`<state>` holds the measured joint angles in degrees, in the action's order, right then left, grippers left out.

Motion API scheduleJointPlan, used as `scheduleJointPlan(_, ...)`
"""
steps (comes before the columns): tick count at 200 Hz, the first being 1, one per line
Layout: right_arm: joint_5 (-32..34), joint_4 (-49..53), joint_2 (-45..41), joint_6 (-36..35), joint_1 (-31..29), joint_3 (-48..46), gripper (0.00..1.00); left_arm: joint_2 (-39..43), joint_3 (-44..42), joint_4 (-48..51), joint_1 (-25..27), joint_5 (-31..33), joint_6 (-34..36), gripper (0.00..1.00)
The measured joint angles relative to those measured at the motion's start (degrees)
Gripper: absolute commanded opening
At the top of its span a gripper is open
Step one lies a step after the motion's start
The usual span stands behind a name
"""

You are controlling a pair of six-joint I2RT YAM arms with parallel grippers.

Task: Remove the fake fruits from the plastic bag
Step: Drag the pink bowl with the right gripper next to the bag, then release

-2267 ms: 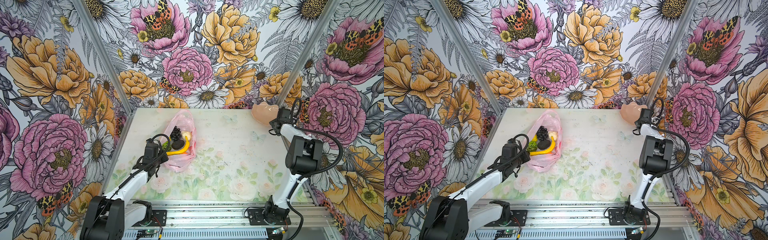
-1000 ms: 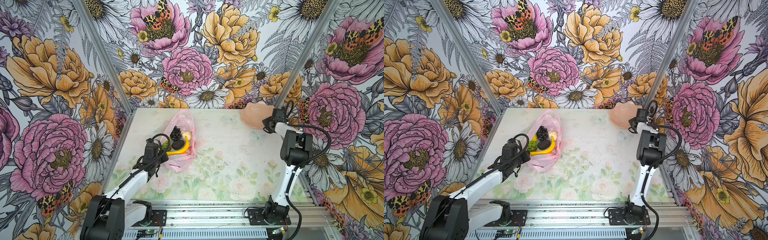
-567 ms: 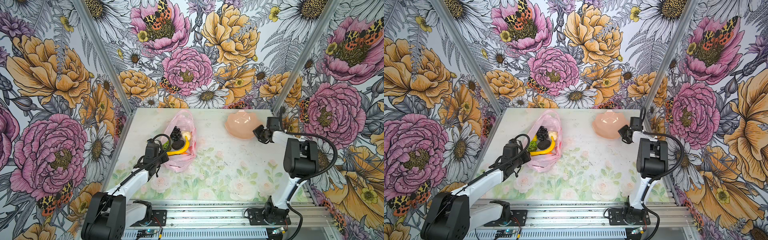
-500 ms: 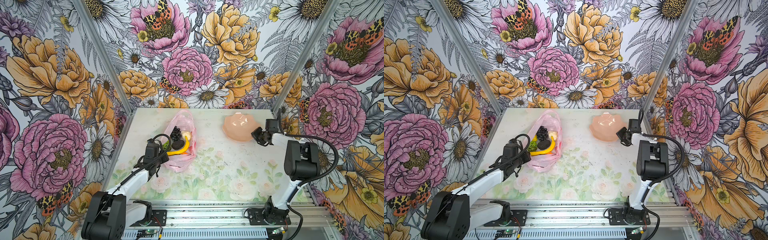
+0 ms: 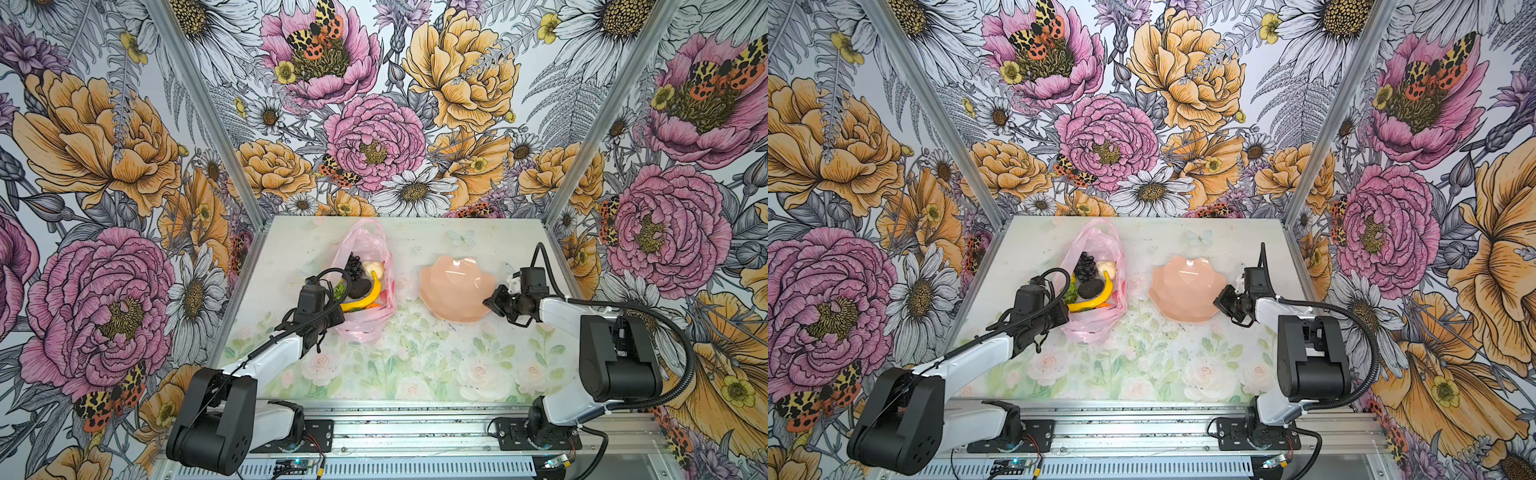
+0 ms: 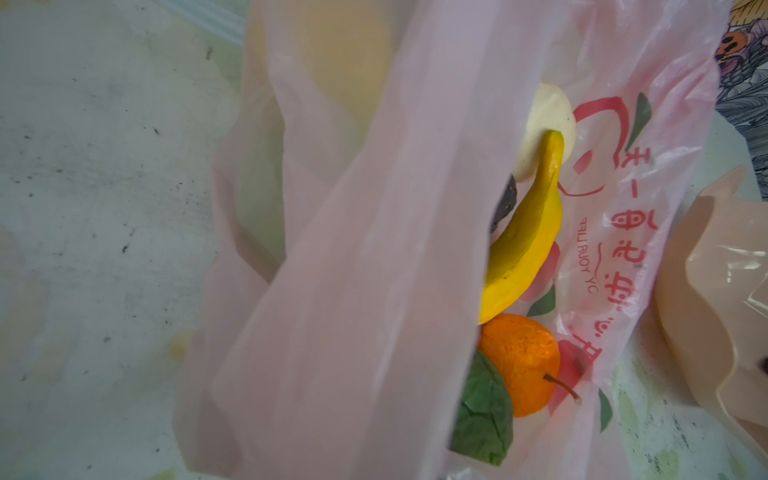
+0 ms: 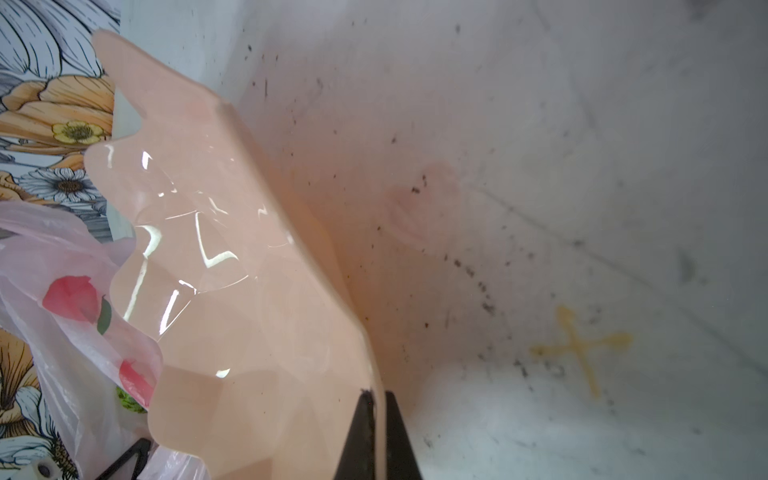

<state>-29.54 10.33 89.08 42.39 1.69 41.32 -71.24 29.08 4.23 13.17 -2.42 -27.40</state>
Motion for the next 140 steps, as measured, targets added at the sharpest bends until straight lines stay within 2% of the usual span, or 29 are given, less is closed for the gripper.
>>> scheduleJointPlan(69,-0.79,-1.01,-3.45,-0.02,-10.62,-4.15,0.00,0.00,0.02,0.52,0.00,0.68,-0.02,0.10)
scheduleJointPlan(116,0.04,-0.98,-4.17,0.11,-12.79,-4.48,0.00,0.76,0.02,1.60,-0.07,1.95,-0.24,0.07)
scheduleJointPlan(127,0.76,-0.90,-4.61,0.11,-12.90,-4.48,0.06,0.87,0.02,1.92,-0.33,1.99,-0.48,0.07)
scheduleJointPlan(140,1.25,-0.76,-4.98,-0.09,-12.90,-4.48,0.22,1.27,0.02,2.40,-0.83,2.25,-0.74,0.06)
